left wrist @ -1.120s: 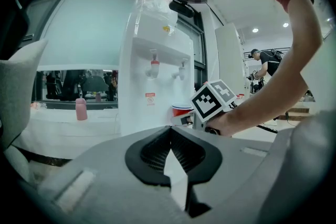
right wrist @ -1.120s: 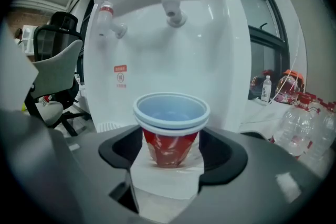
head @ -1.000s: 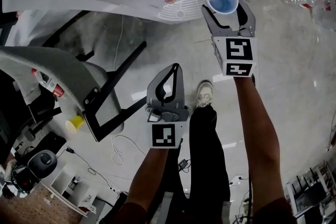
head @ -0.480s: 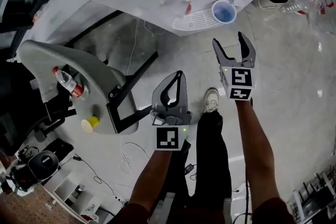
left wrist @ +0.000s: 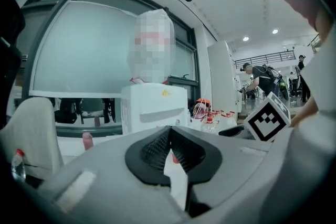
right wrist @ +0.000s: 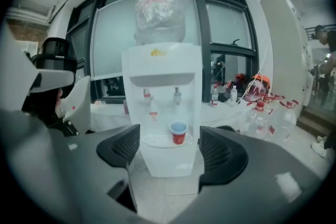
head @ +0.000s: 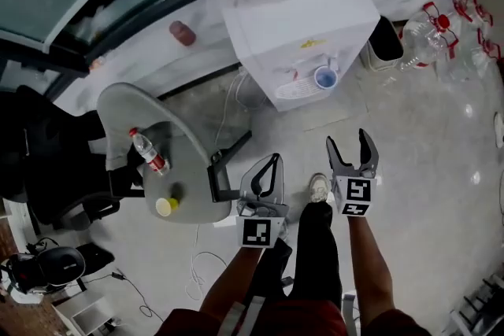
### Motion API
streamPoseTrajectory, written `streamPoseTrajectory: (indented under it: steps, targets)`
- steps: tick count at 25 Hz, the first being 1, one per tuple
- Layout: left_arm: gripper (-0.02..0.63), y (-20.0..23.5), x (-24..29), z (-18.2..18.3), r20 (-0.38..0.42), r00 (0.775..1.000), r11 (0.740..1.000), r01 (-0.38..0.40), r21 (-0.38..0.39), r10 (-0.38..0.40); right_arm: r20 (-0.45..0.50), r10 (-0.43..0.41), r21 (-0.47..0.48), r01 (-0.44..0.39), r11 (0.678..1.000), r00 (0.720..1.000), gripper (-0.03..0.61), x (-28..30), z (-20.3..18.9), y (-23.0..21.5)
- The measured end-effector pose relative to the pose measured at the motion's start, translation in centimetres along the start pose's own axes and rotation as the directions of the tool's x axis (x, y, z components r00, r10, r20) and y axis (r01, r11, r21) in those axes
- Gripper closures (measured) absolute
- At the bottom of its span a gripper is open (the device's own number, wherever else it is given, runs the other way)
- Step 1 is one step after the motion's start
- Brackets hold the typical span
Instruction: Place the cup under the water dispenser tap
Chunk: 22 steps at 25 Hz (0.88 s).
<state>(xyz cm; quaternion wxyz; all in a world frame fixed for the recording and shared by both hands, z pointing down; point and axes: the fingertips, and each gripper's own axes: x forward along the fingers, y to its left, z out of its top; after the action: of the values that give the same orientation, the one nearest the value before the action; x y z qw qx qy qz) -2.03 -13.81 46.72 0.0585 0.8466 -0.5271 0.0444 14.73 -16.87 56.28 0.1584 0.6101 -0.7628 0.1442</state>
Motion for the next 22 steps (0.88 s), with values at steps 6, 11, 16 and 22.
streamPoseTrajectory:
  steps: [6,11,16,22]
  targets:
    - [0.614,-0.5,-5.4,9.2,0.072,0.997,1.0,0.011,0.017,-0.012,0.106,-0.019,-0.099,0.029,0.995,0.994,0.238,-9.7,9.2,2.6]
    - [0.614,1.0,-10.5,15.9,0.126,0.992,0.996,-0.009,0.083,-0.001,0.228,0.007,-0.169,0.032,0.985,0.974,0.241,-16.1,17.7,5.6]
    - [0.615,1.9,-14.3,21.9,0.156,0.987,0.99,0.022,0.138,-0.044,0.327,0.009,-0.193,0.058,0.979,0.945,0.247,-22.3,25.0,9.2]
    - [0.615,2.2,-18.6,27.8,0.237,0.97,0.993,0.033,0.111,-0.059,0.383,-0.001,-0.185,0.078,0.98,0.924,0.258,-28.2,28.8,12.5]
